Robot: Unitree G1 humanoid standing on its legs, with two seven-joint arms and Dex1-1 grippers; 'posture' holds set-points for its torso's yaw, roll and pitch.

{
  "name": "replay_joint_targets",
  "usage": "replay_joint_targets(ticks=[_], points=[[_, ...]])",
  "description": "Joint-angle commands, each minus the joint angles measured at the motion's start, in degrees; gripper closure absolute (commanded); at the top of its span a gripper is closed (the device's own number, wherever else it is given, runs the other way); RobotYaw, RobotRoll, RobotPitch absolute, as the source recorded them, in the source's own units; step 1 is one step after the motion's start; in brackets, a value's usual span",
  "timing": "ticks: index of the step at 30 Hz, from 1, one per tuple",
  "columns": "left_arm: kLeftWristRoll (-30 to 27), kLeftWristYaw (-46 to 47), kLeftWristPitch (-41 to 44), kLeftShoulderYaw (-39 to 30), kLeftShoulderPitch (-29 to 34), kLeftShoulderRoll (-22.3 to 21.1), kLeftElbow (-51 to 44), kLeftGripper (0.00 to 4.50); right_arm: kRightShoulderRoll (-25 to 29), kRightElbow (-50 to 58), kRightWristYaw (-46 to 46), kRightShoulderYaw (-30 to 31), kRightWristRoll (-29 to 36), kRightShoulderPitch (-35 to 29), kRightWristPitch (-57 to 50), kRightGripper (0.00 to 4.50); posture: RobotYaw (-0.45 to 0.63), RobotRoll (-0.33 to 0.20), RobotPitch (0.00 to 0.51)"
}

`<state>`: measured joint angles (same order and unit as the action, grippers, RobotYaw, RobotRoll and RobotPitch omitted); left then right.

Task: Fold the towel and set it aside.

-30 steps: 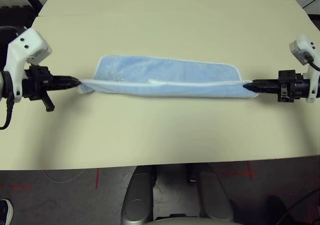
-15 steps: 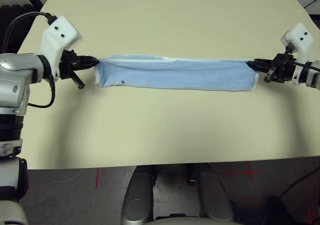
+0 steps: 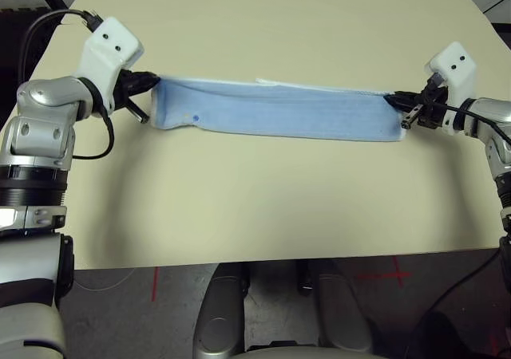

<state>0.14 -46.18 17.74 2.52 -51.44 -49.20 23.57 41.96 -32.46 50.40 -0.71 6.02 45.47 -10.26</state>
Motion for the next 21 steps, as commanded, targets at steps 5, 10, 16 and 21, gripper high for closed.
replay_joint_targets(ticks=[5,10,16,21], points=[[4.0,1.2,-2.7,3.1,1.5,2.4,5.0,4.49,-0.7,-3.7,-4.7,0.4,-3.3,-0.7,0.5,4.50,-0.01,0.000,0.319],[4.4,0.1,-2.8,3.7,2.8,3.0,4.7,4.49,-3.0,-7.5,-8.9,1.1,-5.9,1.3,2.9,4.50,-0.02,0.000,0.325],[5.4,0.3,-2.4,3.5,3.5,2.5,4.6,4.49,-5.4,-14.7,-12.9,1.7,-8.2,5.4,6.6,4.50,-0.01,0.000,0.327],[5.9,-0.2,-1.8,3.1,5.2,1.3,3.7,4.49,-6.9,-21.2,-13.7,3.0,-9.8,8.6,10.4,4.50,0.01,0.000,0.328]])
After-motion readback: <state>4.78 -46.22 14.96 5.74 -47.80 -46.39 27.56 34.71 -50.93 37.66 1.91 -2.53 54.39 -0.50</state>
